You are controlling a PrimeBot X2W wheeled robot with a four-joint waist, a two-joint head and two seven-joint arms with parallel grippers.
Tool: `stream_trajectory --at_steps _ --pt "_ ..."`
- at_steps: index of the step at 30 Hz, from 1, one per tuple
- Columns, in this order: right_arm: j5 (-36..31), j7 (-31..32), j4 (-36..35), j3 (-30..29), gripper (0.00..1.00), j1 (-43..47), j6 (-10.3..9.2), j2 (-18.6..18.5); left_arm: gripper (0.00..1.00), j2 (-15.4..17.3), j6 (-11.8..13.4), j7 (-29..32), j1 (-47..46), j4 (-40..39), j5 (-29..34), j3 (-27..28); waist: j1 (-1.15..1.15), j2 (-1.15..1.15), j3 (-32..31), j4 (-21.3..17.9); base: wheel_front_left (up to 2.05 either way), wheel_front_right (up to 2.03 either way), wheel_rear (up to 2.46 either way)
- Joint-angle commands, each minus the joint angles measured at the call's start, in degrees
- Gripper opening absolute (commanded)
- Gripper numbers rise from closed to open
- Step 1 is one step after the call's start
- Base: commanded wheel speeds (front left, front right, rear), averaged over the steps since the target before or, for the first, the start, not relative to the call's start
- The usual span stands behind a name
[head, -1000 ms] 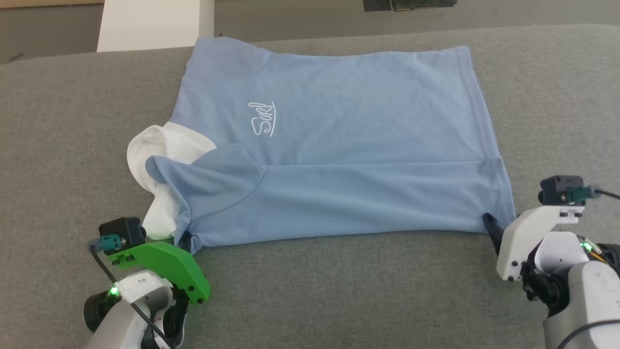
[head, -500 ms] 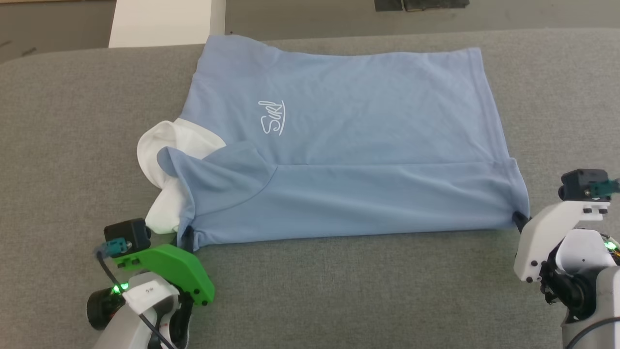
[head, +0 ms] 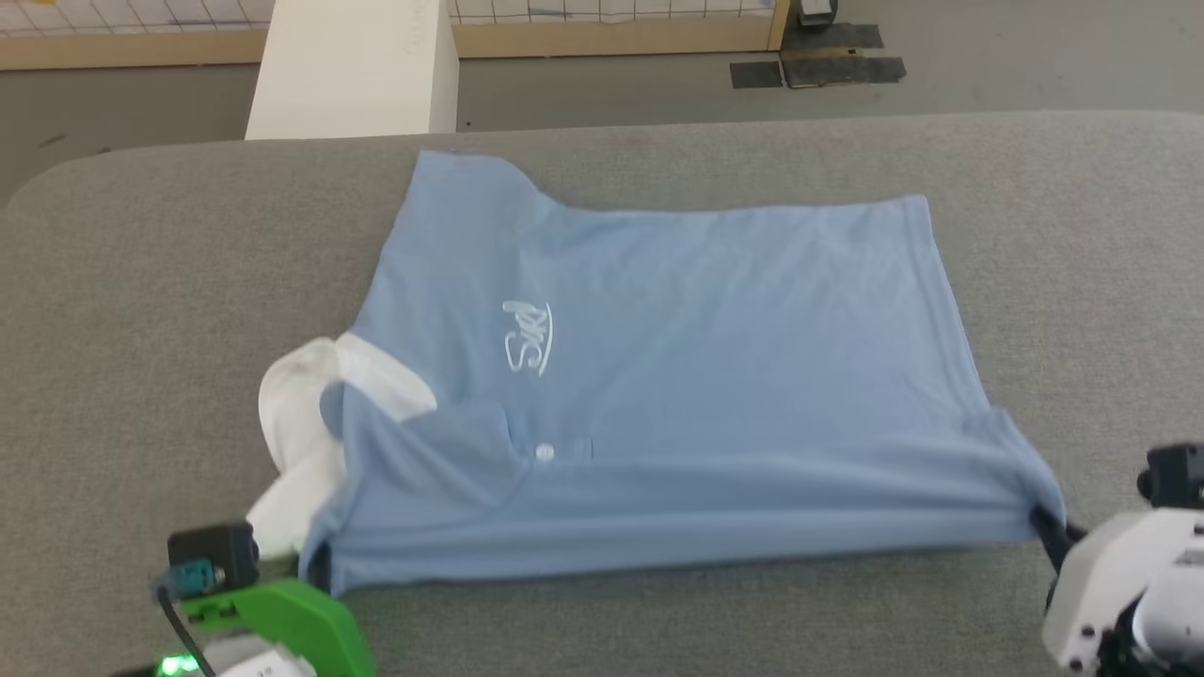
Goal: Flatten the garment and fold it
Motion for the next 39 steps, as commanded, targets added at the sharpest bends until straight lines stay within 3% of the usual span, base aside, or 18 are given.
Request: stream_trajectory --at_steps 1,7,18,19,20,21,22,26,32,39 --pt "0.3 1.0 -0.8 -1.0 0.00 1.9 -0.13 -0.4 0.00 1.3 1.6 1.0 2.2 -0.7 0.7 0.2 0.00 0.00 -0.2 0.3 0.00 0.00 0.00" --pt "0.3 1.9 1.4 -1.3 0.00 6.4 -0.13 -0.4 0.00 1.2 3.5 3.8 6.4 -1.1 0.1 -1.4 0.00 0.00 -0.1 0.9 0.00 0.00 0.00" --pt "1.2 -4.9 14.7 1.7 0.00 5.7 -0.13 -0.4 0.00 -2.0 -2.4 1.0 3.5 9.1 -2.1 -3.6 0.00 0.00 -0.1 0.9 0.00 0.00 0.00" --pt "1.9 -5.6 15.2 1.7 0.00 5.7 -0.13 -0.4 0.18 -2.3 -3.0 -0.2 3.3 9.7 -2.2 -3.4 0.00 0.00 -0.3 0.9 0.00 0.00 0.00" --pt "2.2 -6.1 15.3 1.8 0.31 5.7 -0.13 -0.4 0.61 -2.5 -3.7 -1.3 3.1 10.2 -2.3 -3.2 0.00 0.00 -0.4 0.9 0.00 0.00 0.00" --pt "2.7 -6.7 15.1 2.0 0.82 5.9 -0.13 -0.4 1.00 -2.8 -4.6 -2.5 2.9 10.7 -2.6 -2.9 0.00 0.00 -0.7 0.9 0.00 0.00 0.00" --pt "3.3 -7.4 14.8 2.0 1.00 6.1 -0.13 -0.4 1.00 -2.9 -5.4 -3.4 2.7 11.1 -2.9 -2.6 0.00 0.00 -0.9 0.9 0.00 0.00 0.00" --pt "5.1 -12.7 11.5 2.3 1.00 7.3 -0.13 -0.4 1.00 -1.8 -8.7 -7.8 1.5 10.7 -3.0 -1.3 0.00 0.00 -1.8 0.9 0.00 0.00 0.00" --pt "3.6 -26.7 5.4 4.6 1.00 7.1 -0.13 -0.4 1.00 2.1 -12.0 -14.4 -2.9 7.7 0.0 1.2 0.00 0.00 -1.9 -0.9 0.00 0.00 0.00" --pt "-1.3 -41.4 4.4 8.5 1.00 2.2 -0.13 -0.6 1.00 5.1 -16.8 -16.1 -18.1 5.9 4.9 0.6 0.00 0.00 2.9 -3.9 0.00 0.00 0.00"
